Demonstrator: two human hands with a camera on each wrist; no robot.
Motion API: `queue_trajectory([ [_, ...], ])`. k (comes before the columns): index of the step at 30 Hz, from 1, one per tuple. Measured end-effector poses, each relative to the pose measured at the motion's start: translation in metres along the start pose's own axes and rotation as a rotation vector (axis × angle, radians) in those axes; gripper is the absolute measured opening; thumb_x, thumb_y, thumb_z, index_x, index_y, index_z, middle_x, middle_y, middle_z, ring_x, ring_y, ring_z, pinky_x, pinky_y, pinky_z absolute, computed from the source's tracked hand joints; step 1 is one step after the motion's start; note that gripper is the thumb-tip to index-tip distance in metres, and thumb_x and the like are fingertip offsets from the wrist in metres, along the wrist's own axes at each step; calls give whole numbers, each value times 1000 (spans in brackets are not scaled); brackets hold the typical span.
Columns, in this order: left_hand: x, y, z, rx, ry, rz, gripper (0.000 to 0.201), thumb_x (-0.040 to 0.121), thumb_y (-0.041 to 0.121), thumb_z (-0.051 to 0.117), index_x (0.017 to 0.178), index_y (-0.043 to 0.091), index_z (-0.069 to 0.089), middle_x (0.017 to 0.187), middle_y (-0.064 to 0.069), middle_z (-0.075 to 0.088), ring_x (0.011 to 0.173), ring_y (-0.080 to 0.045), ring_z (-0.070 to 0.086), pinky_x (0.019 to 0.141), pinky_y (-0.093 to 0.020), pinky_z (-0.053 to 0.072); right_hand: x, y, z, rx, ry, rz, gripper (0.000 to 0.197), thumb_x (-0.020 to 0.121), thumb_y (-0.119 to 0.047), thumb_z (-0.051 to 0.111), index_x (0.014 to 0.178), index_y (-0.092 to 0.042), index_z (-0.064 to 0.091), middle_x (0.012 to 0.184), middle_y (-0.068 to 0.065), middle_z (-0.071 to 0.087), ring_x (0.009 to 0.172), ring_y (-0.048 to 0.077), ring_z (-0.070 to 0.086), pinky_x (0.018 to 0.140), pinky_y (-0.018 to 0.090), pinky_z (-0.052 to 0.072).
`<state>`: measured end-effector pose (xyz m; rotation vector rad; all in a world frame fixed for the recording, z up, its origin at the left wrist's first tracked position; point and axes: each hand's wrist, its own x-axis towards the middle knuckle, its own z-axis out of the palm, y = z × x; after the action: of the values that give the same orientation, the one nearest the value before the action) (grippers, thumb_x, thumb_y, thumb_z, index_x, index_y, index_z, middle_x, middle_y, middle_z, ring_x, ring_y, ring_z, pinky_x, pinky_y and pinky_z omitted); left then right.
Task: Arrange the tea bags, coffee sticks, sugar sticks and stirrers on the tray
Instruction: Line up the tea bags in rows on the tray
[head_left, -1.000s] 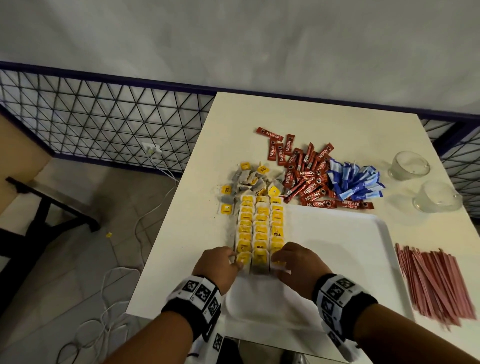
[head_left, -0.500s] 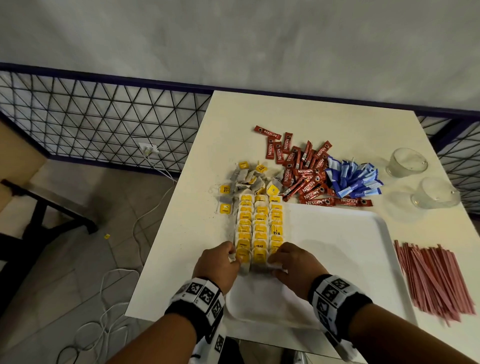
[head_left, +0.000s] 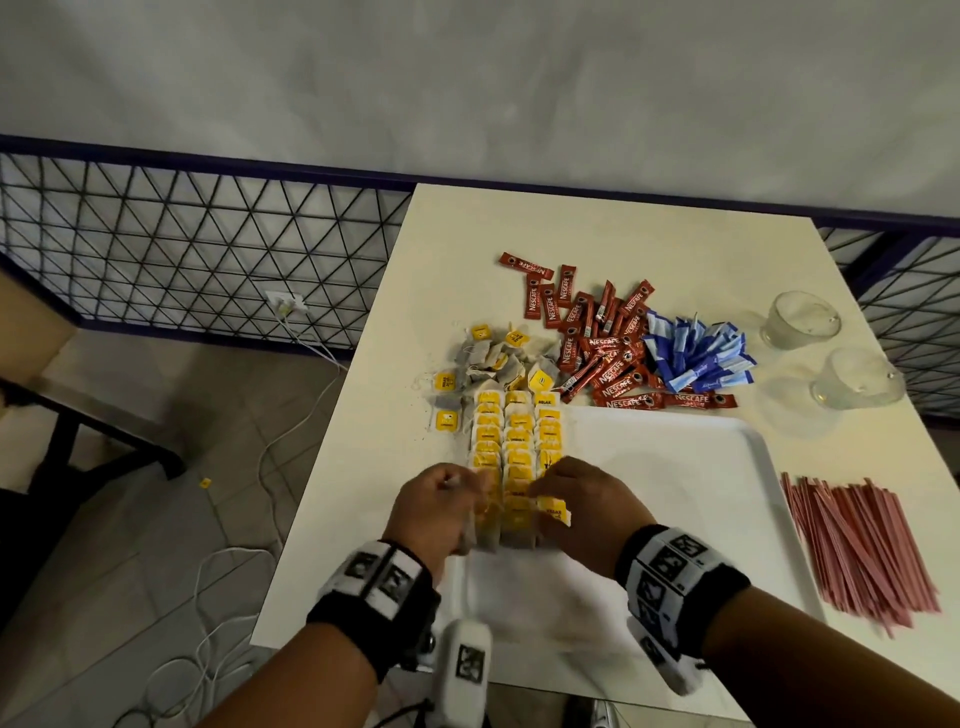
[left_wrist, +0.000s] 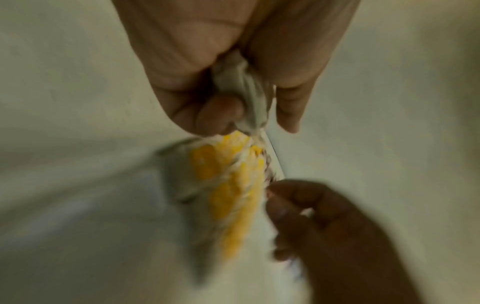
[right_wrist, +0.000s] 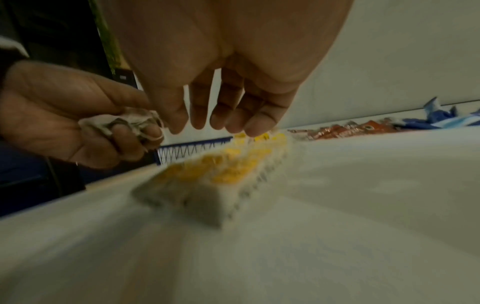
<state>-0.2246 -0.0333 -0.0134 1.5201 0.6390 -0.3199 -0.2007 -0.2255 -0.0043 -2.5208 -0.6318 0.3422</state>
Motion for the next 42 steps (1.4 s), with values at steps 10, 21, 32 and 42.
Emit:
queue_trajectory([
  [10,0,43,-6,-755,-254,-269,42,97,48,41,87,13,60,72,-11,68,54,-23,64,50,-27,52,21,-51,-25,113,182,-257,33,77,-31,70,110,-26,67,104,-7,61,86,1,55,73,14,46],
  [21,-28,56,20,-661,-299,-246,67,90,69,26,92,12,60,73,-10,53,61,-23,53,62,-33,51,23,-54,-50,24,60,-213,27,75,-17,64,101,-19,69,108,2,58,98,23,56,85,34,48],
  [32,-44,47,38,-578,75,-204,34,91,45,58,85,11,53,62,-8,55,52,-21,46,50,-27,43,-1,-49,-86,140,53,-175,13,82,-22,70,79,-27,58,62,-20,53,60,3,49,55,9,33],
  [42,-70,45,41,590,190,768,22,72,41,77,79,24,65,65,14,49,61,-1,50,59,-9,33,5,-63,-92,210,139,-21,11,85,-19,60,91,-27,62,63,-14,58,60,-3,54,56,10,35],
])
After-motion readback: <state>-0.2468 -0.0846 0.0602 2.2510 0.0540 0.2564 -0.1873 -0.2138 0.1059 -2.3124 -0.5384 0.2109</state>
